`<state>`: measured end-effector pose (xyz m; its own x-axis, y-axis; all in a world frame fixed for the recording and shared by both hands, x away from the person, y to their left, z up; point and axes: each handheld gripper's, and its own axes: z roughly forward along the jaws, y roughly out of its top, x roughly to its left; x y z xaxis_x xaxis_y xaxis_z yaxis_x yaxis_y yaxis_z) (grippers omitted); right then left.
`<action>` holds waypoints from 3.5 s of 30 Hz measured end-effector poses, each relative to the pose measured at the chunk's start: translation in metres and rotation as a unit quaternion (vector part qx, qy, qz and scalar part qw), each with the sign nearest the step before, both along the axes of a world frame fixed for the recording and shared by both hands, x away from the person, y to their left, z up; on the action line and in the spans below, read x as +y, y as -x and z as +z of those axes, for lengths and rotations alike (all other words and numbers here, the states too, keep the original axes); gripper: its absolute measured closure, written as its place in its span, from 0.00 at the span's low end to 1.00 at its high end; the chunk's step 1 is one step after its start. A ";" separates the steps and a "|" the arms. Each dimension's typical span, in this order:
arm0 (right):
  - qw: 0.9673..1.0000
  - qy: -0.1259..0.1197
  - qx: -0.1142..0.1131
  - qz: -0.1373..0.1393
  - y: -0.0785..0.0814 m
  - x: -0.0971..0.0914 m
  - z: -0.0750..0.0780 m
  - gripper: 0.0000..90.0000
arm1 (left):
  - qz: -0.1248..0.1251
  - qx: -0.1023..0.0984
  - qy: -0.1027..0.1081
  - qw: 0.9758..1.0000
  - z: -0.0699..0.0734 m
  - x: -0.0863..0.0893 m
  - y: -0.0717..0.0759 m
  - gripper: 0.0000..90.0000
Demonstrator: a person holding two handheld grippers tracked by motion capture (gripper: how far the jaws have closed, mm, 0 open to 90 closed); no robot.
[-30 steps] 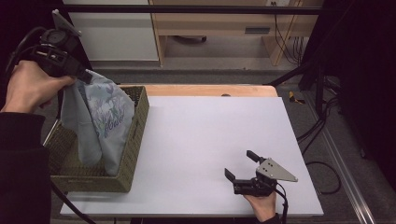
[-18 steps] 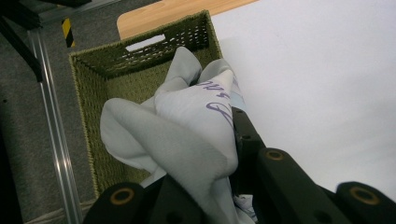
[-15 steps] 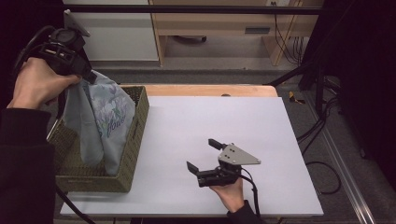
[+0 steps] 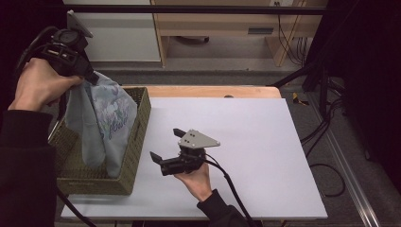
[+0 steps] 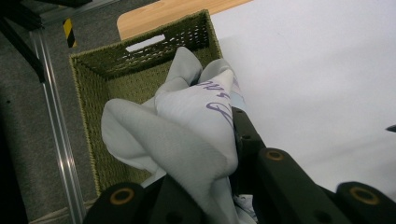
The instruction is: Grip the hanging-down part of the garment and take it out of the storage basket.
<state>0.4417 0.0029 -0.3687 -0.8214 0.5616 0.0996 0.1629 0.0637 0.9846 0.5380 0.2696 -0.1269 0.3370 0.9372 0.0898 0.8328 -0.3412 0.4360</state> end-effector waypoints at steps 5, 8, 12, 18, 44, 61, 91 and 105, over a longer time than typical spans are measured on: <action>1.000 0.003 0.004 0.012 -0.006 0.022 0.002 0.02 | 0.000 0.000 -0.001 1.000 0.000 0.000 0.001 0.93; 1.000 0.007 0.004 0.020 -0.011 0.036 0.001 0.02 | -0.002 0.001 -0.001 1.000 0.000 -0.001 0.000 0.93; 0.999 0.010 0.012 0.032 -0.018 0.057 0.000 0.03 | -0.003 0.001 -0.001 1.000 0.000 -0.001 0.000 0.93; 0.999 0.004 0.022 0.050 -0.023 0.079 -0.005 0.04 | -0.004 0.000 -0.001 1.000 0.000 -0.001 0.001 0.93; 0.995 0.034 0.069 0.062 -0.052 0.134 -0.028 0.48 | -0.007 -0.003 -0.002 1.000 0.002 -0.002 0.007 0.93; 0.995 0.054 0.070 0.053 -0.055 0.126 -0.025 0.99 | -0.007 -0.004 -0.004 1.000 0.002 -0.004 0.007 0.93; 1.000 0.012 -0.010 0.022 -0.042 0.016 0.041 1.00 | 0.001 -0.007 0.002 1.000 0.002 0.004 0.010 0.93; 0.997 0.022 -0.068 -0.010 -0.022 -0.025 0.079 0.99 | -0.017 -0.005 0.004 1.000 0.000 -0.011 0.009 0.93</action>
<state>0.4642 -0.0222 -0.2894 -0.8140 0.5798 -0.0364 0.0302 0.1047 0.9940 0.5294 0.2588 -0.1268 0.3681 0.9258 0.0865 0.8158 -0.3662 0.4477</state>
